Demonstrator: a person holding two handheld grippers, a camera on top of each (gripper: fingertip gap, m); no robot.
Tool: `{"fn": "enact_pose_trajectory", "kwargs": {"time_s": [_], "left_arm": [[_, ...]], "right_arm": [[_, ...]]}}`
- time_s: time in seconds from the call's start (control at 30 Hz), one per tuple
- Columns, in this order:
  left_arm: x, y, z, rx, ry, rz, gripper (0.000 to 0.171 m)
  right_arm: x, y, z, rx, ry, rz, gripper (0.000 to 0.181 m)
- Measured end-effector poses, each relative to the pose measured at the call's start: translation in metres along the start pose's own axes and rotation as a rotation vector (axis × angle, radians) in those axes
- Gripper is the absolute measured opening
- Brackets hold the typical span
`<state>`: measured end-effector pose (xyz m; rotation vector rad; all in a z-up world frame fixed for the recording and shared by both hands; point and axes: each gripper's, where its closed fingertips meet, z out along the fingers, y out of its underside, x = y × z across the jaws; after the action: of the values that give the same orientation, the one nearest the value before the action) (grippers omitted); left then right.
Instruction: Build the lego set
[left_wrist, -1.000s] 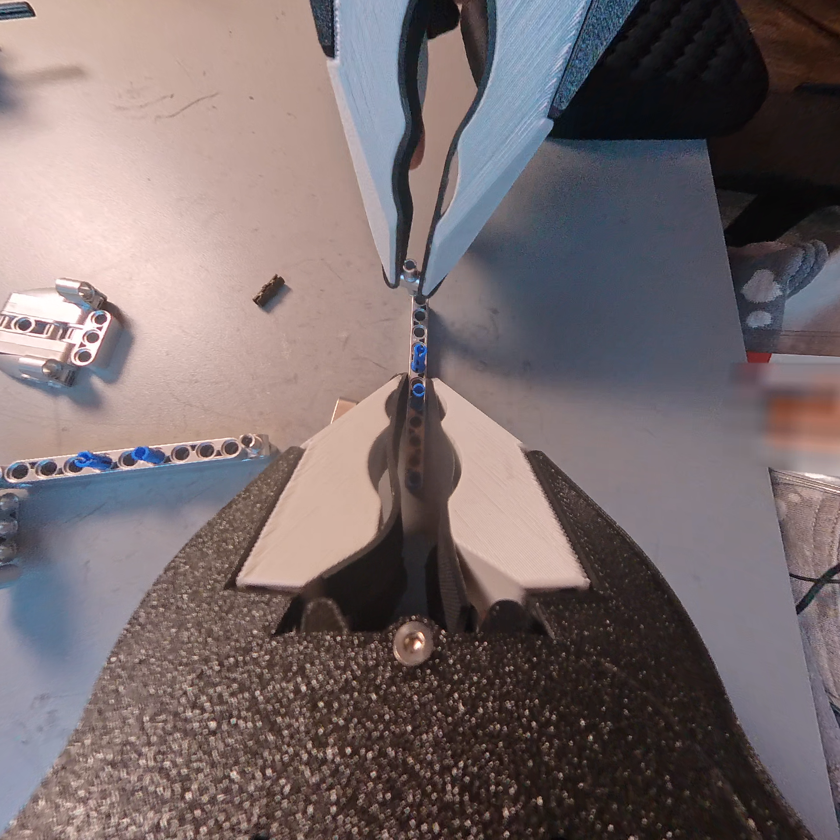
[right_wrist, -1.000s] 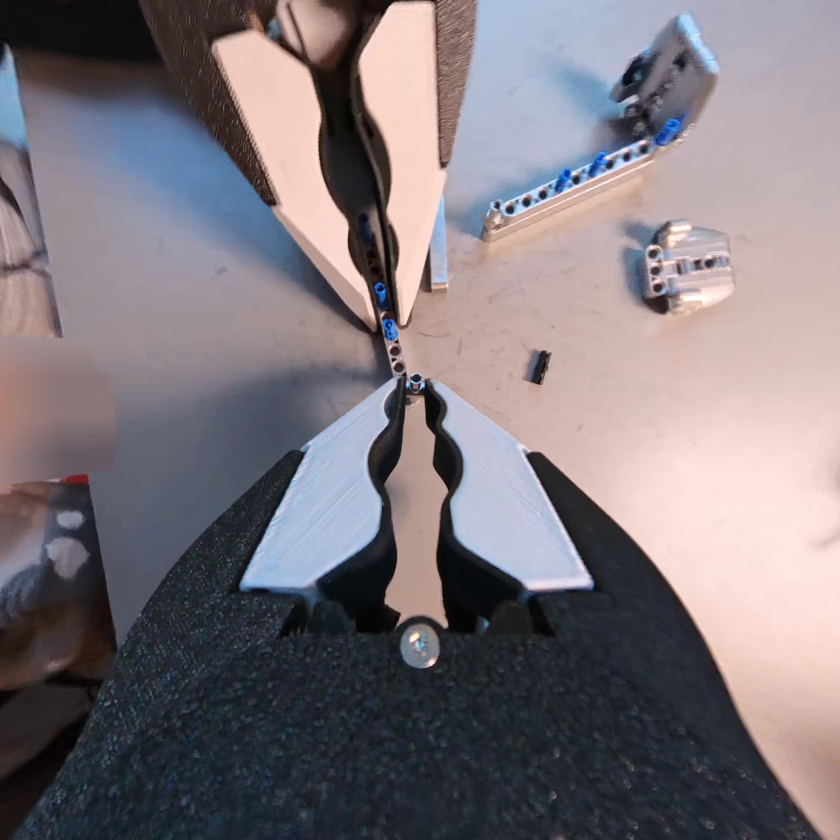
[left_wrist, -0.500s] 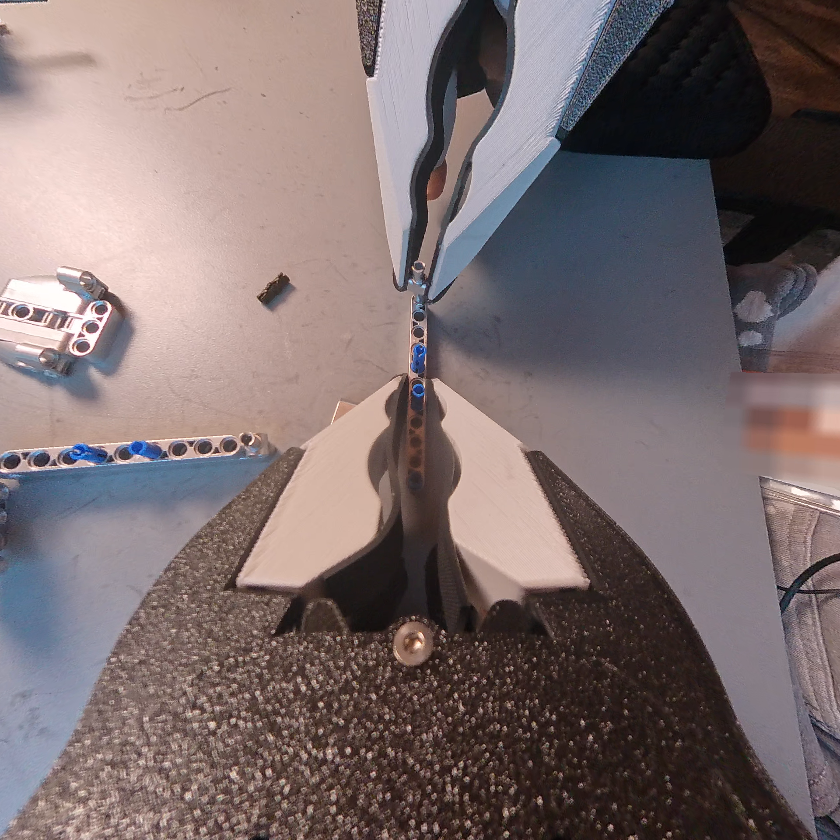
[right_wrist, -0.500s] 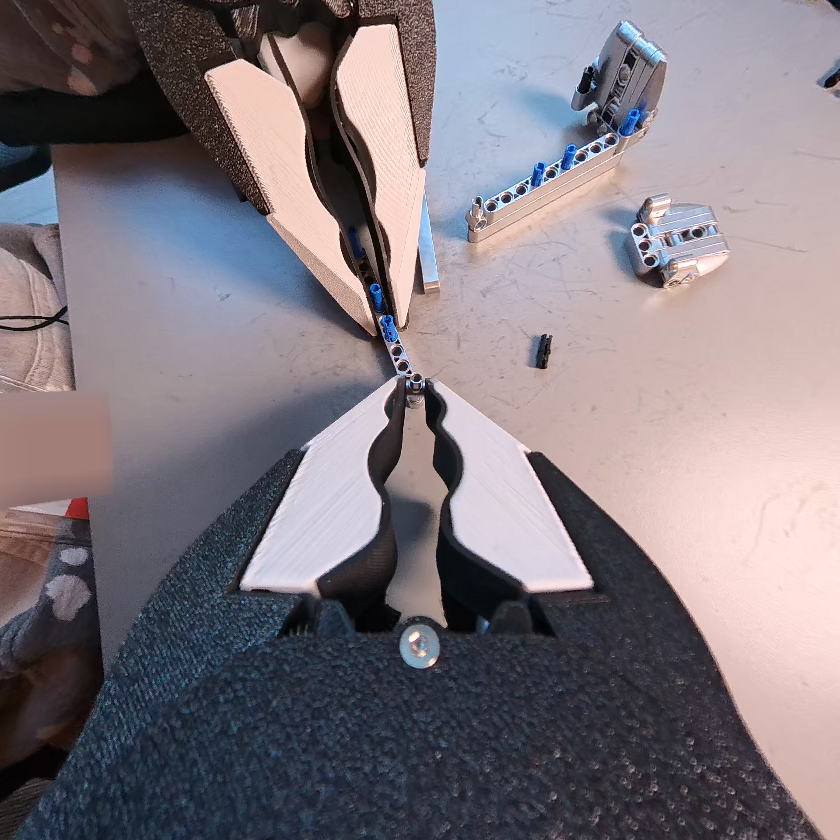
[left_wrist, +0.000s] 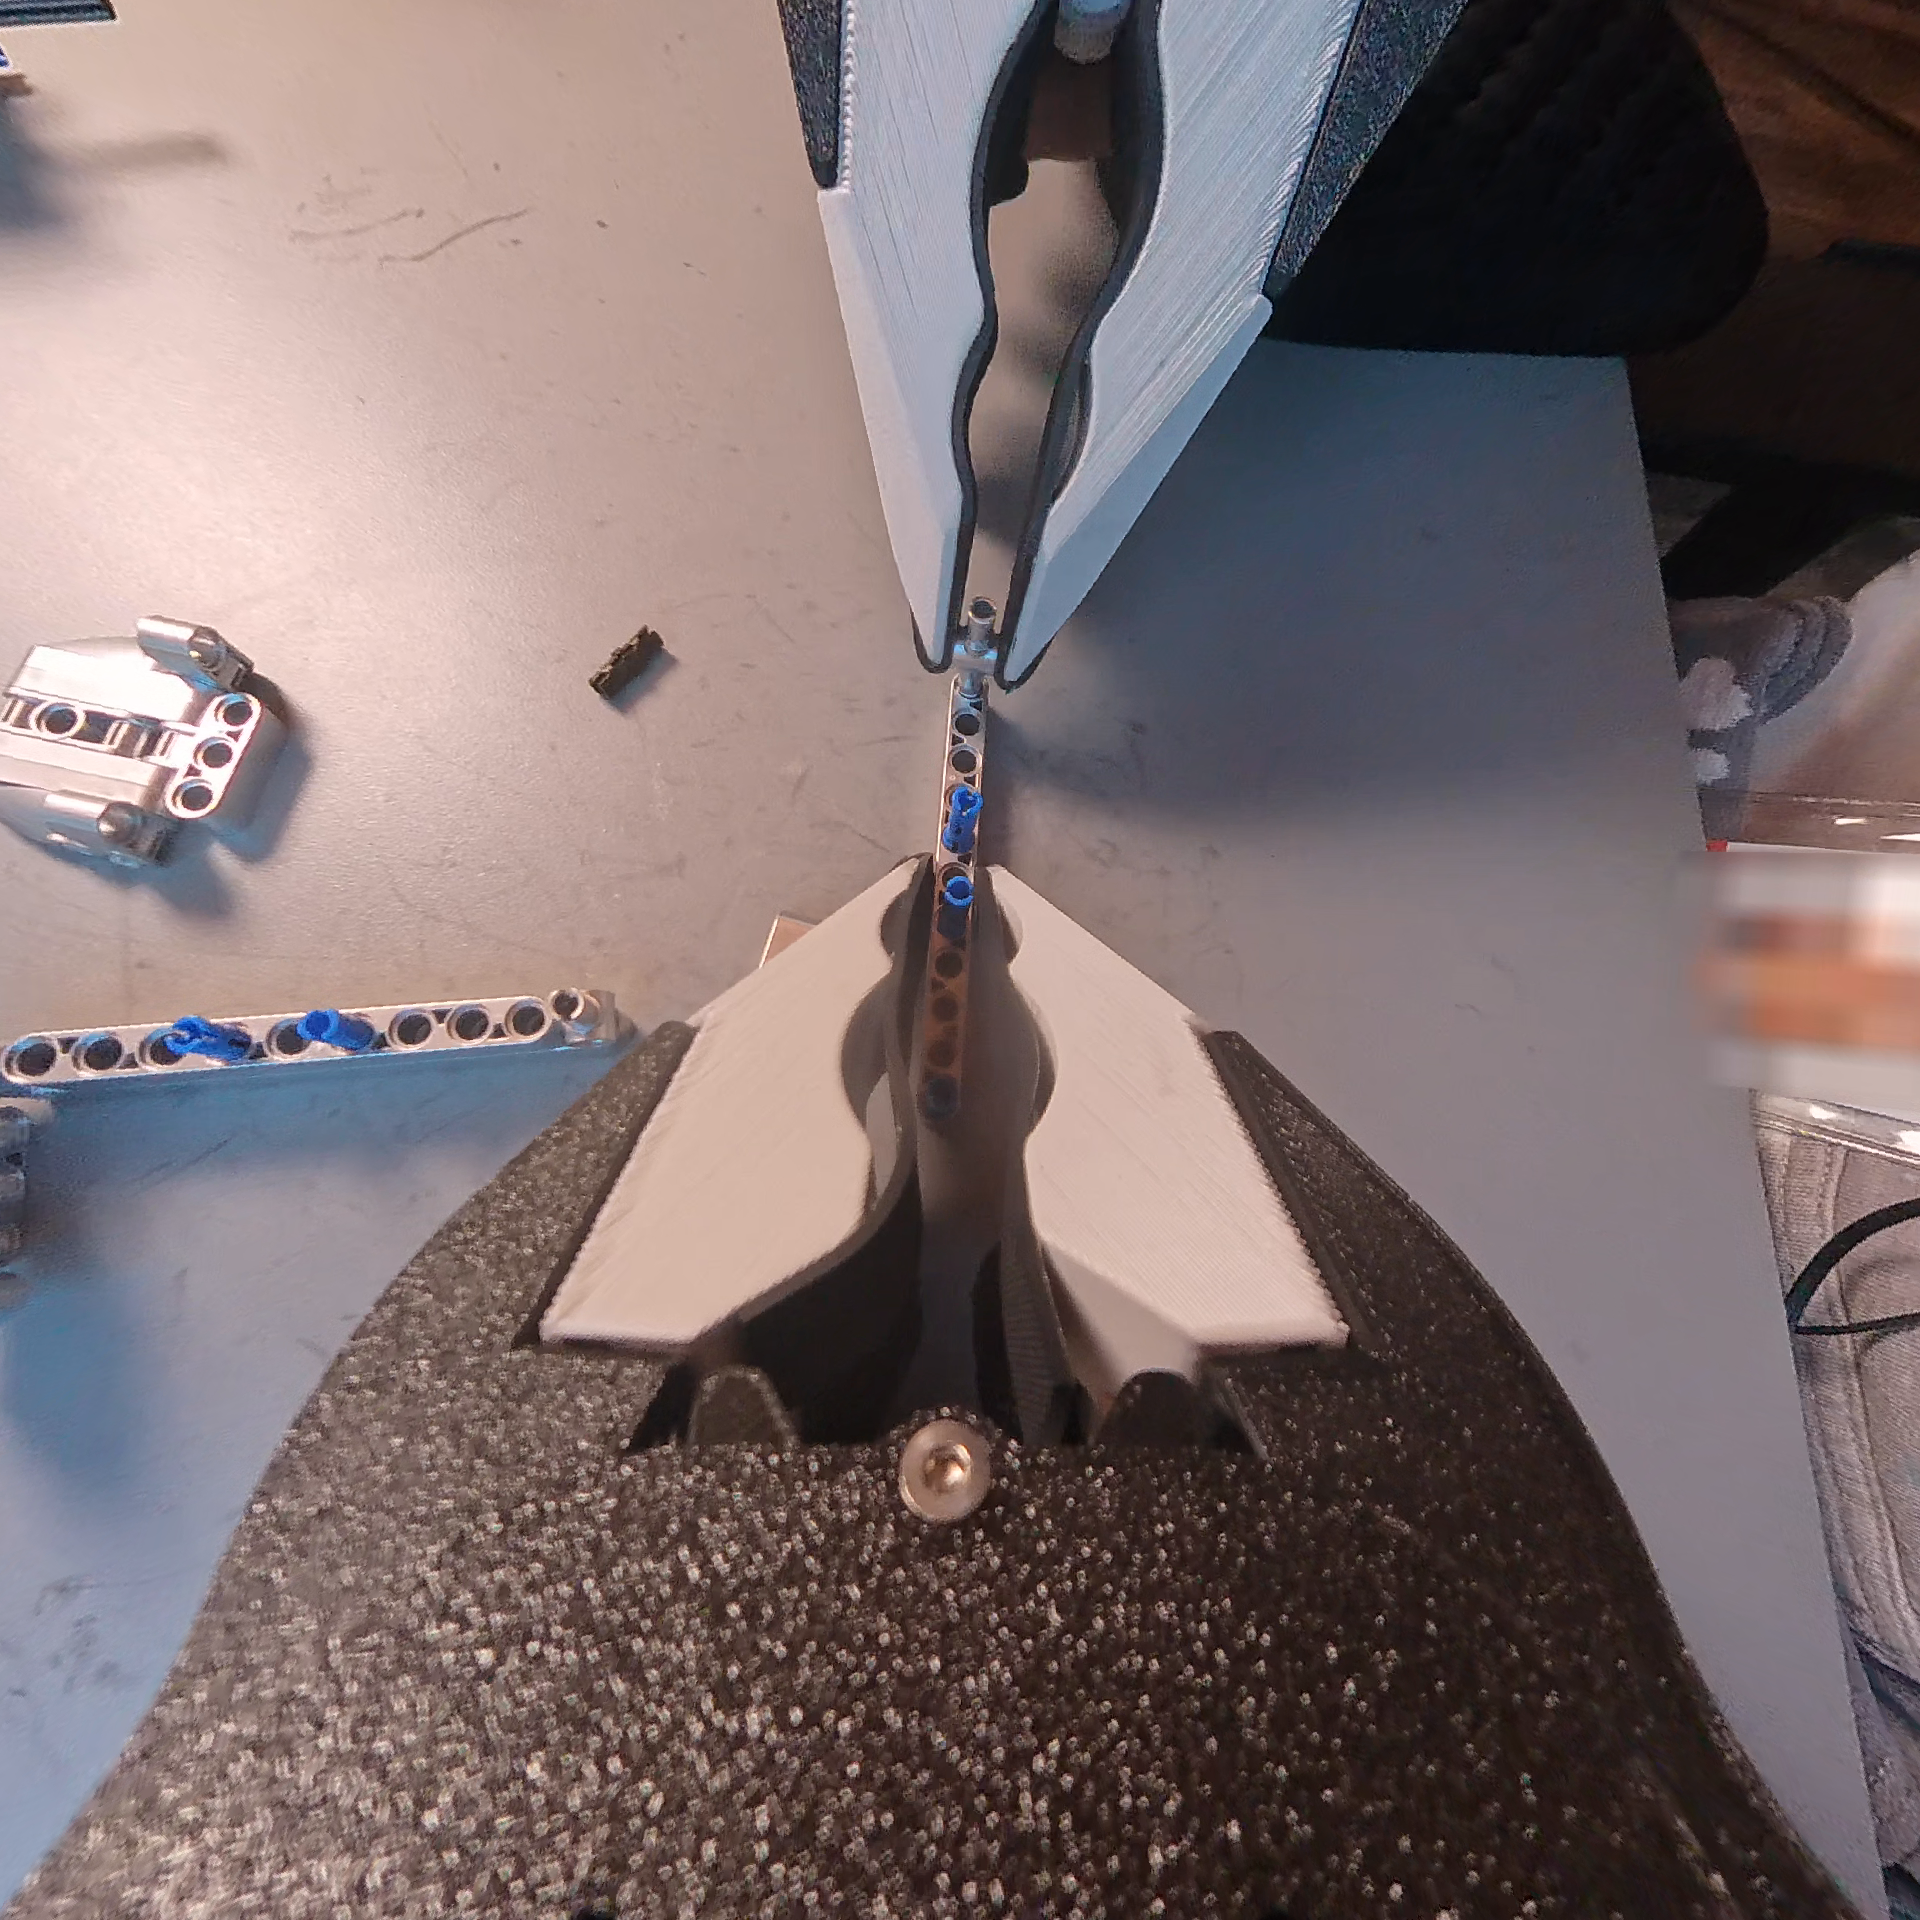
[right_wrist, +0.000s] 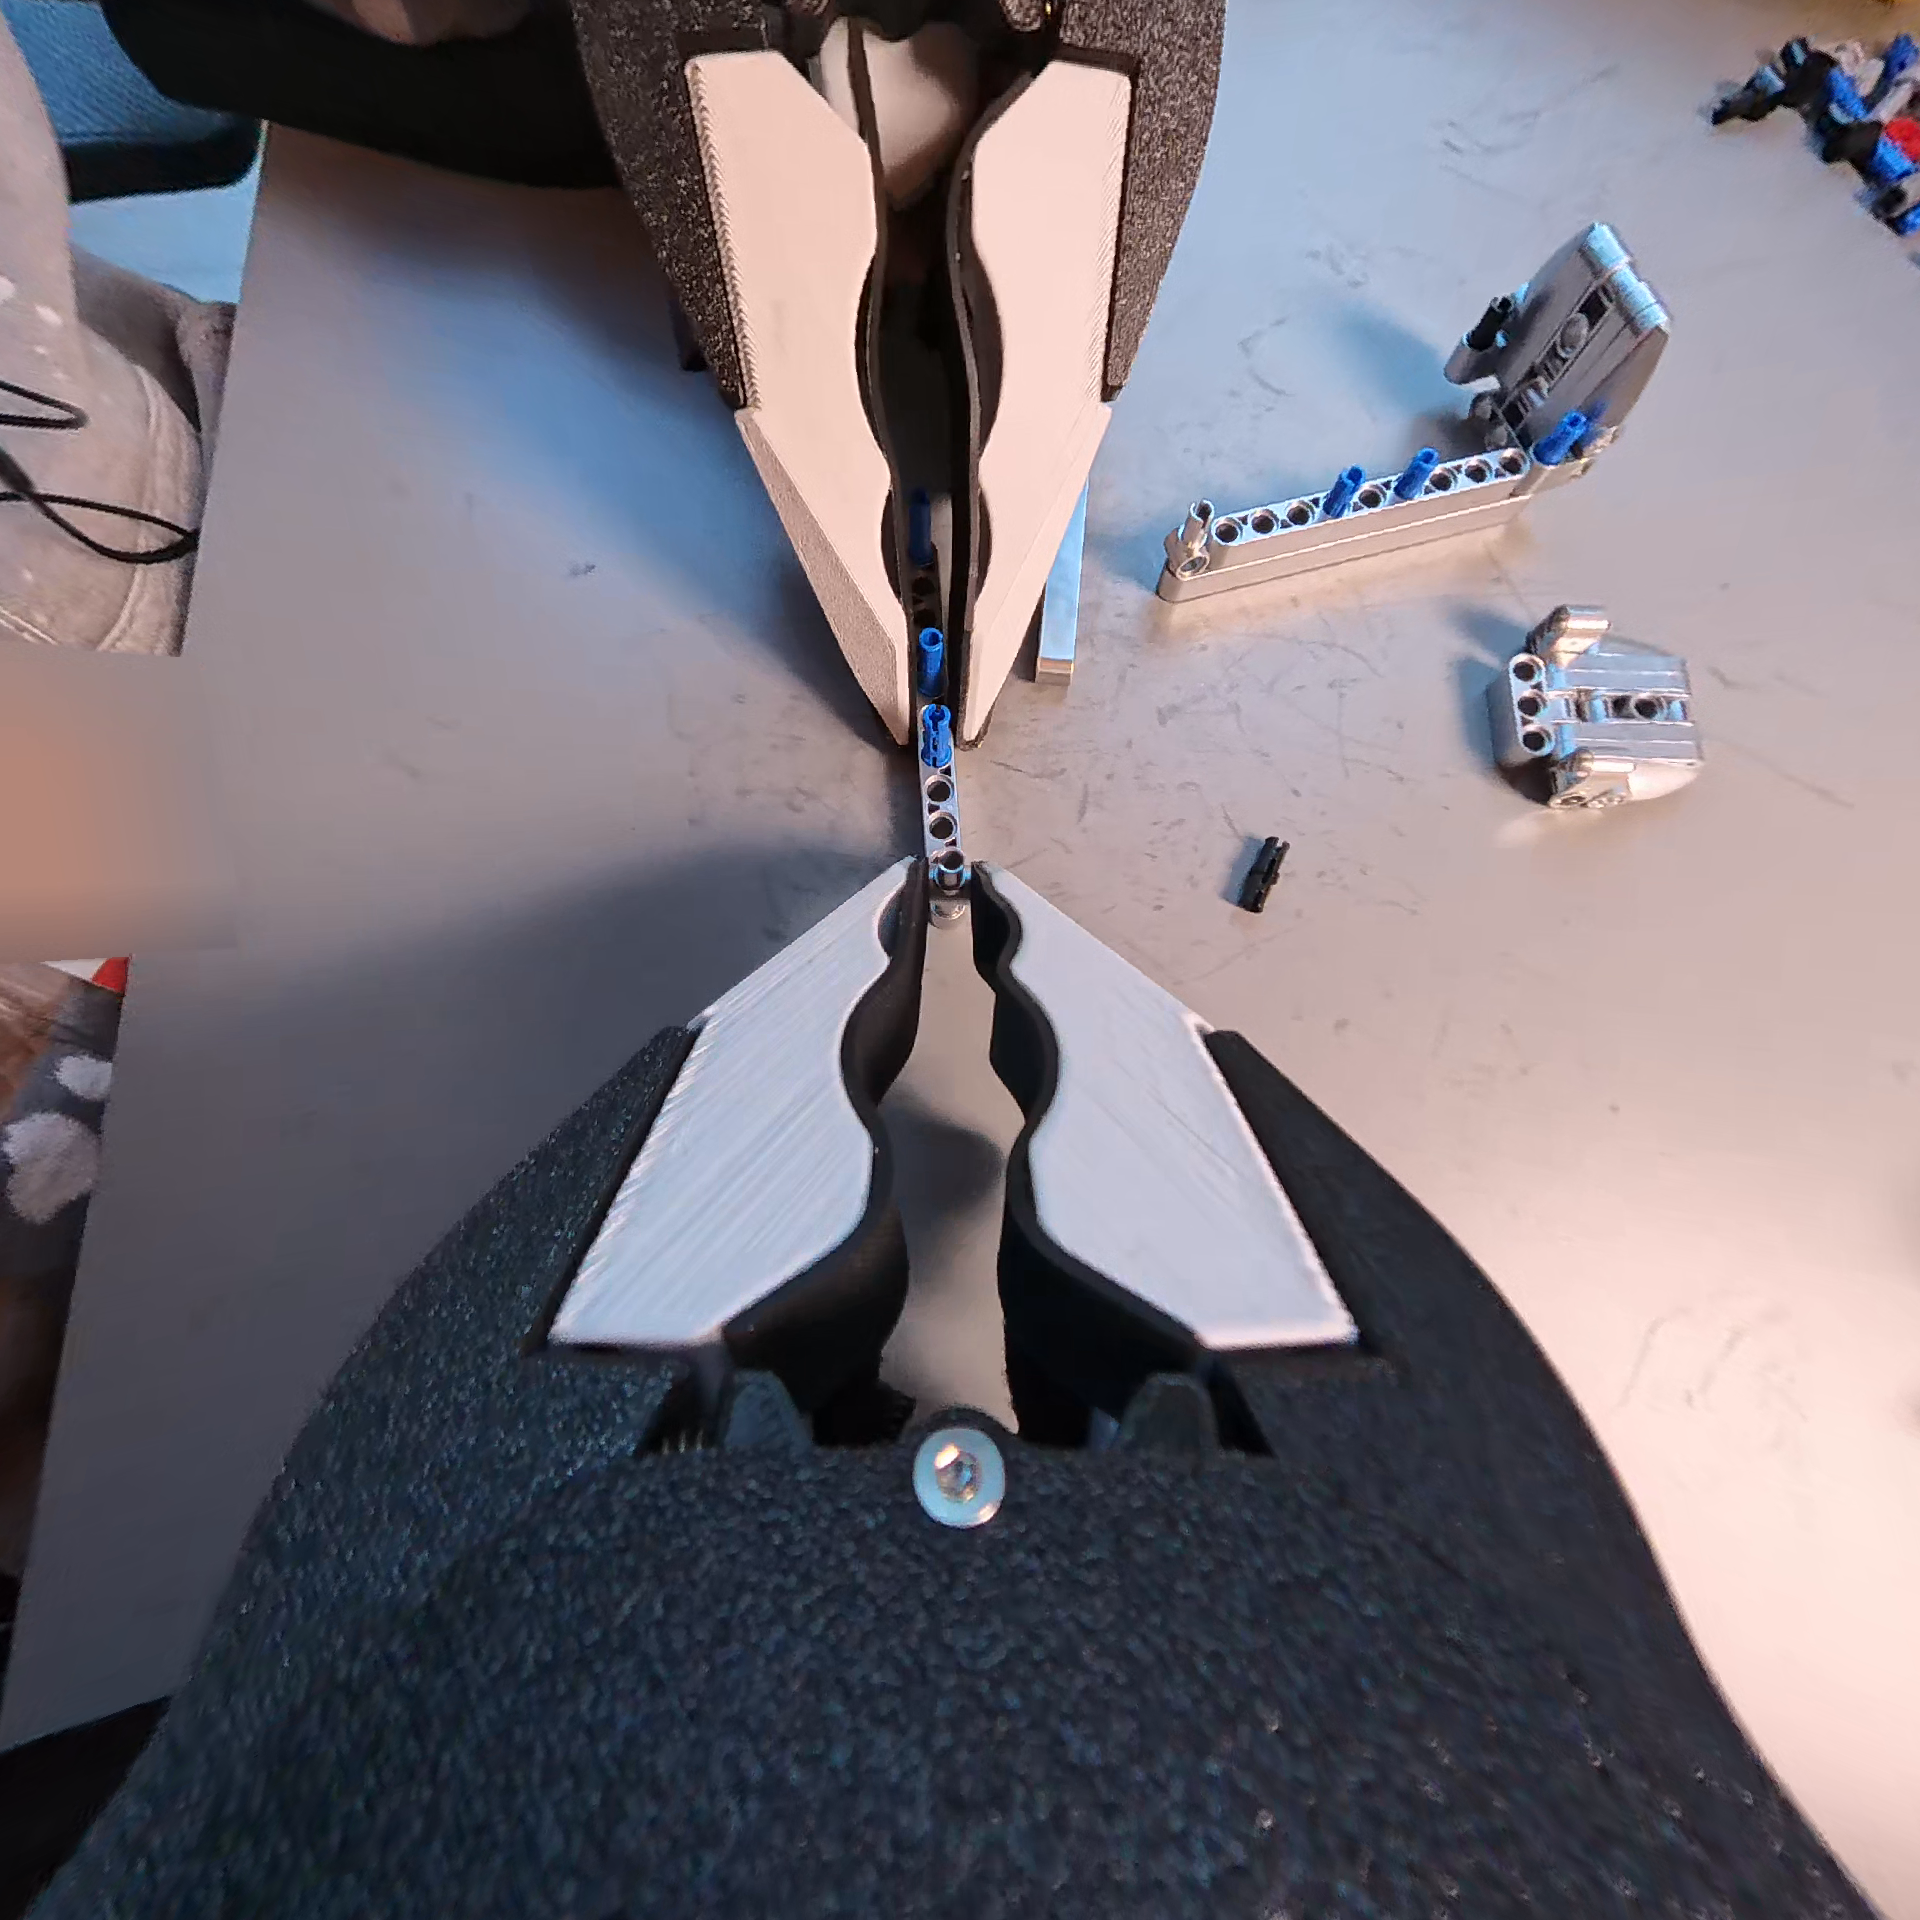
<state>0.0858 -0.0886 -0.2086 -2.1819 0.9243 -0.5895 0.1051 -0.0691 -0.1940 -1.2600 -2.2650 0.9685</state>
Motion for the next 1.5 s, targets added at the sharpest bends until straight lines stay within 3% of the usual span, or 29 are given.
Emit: {"fn": "enact_pose_trajectory", "kwargs": {"time_s": [0.17,0.83,1.2,1.5], "left_arm": [[-0.001,-0.001,0.001,0.007,-0.006,-0.004,0.005],[-0.008,-0.004,0.002,0.02,-0.04,-0.016,0.005],[-0.009,-0.003,0.001,0.018,-0.017,-0.054,0.005],[-0.009,-0.003,0.001,0.019,-0.026,-0.067,0.005]], "right_arm": [[-0.001,0.0,-0.001,0.066,-0.049,0.001,0.006],[0.009,0.002,-0.002,0.077,-0.101,-0.142,0.006],[0.008,0.002,-0.002,-0.017,-0.14,-0.133,0.006],[0.012,0.002,-0.002,-0.076,-0.069,-0.165,0.005]]}}
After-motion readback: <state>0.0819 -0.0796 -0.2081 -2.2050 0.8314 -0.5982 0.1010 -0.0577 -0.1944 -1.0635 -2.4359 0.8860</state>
